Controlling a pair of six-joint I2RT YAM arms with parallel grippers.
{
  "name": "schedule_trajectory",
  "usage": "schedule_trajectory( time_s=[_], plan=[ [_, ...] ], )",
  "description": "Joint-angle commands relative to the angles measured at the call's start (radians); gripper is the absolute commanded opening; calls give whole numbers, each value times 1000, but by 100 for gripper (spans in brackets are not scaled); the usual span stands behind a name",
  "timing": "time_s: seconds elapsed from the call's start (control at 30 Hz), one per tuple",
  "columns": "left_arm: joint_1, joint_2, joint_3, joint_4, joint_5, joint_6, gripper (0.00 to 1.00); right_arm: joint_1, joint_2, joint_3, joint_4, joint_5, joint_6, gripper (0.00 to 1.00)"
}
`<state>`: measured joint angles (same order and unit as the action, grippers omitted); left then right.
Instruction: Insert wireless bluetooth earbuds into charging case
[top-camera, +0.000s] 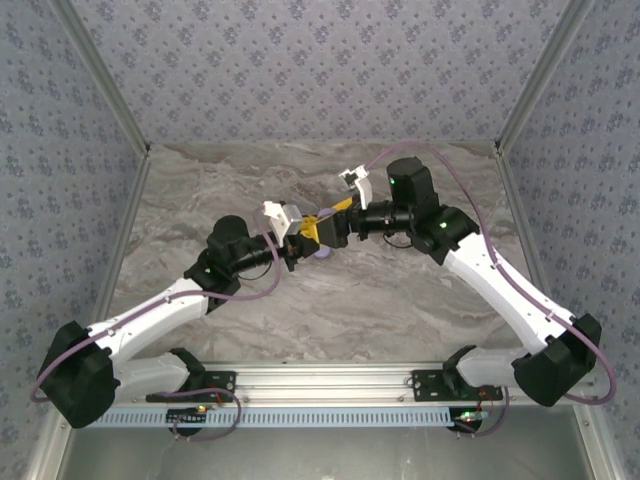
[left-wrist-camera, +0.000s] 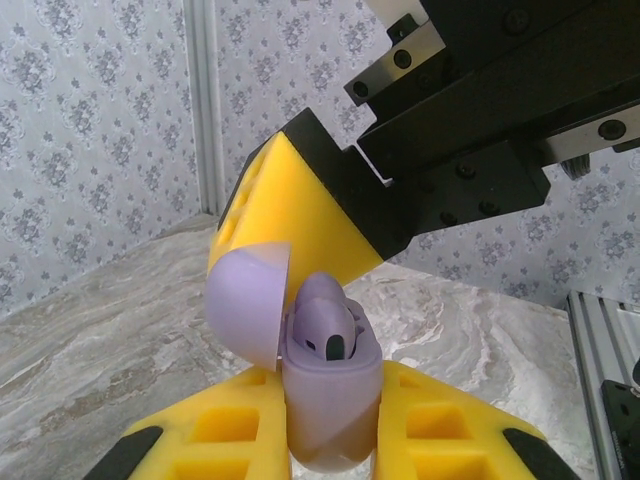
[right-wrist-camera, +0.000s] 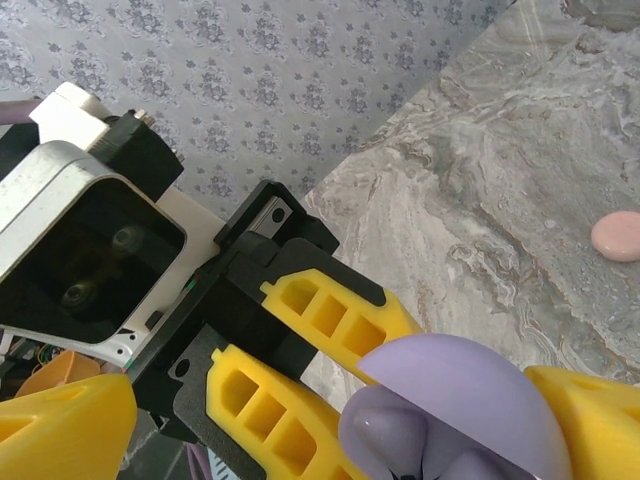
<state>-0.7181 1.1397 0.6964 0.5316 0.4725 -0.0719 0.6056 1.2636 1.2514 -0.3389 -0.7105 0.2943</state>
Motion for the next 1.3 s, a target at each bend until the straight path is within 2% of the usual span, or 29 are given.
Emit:
schedule_trajectory(
  time_s=[0.0,0.27,0.5,0.6,0.67,0.9,1.1,1.27],
  plan=[
    [-4,-5,20,14,-16,-1,0,15,-60,-24,28,-49,-32,100],
    [-4,-8,18,10,-37,-1,0,22,-82,-92,-3,14,-41,100],
    [-4,-8,15,2,-59,-9,0,23,-87,-82,-26,43,-57,100],
    [4,-7,15,-9,-90,-26,0,20,-95,-78,-46,112,-55,100],
    [31,-7,10,-18,-94,-61,0,8,-107,-73,-59,197,-29,100],
    [222,0,-43,-79,-37,-219,0,-56,-189,-133,-100,517,40,100],
    [342,63,-27,-305,-15,-259,0,-105,-207,-217,-141,552,64,100],
    [358,194,6,-465,-91,-256,0,-124,-195,-257,-147,548,74,100]
  ],
)
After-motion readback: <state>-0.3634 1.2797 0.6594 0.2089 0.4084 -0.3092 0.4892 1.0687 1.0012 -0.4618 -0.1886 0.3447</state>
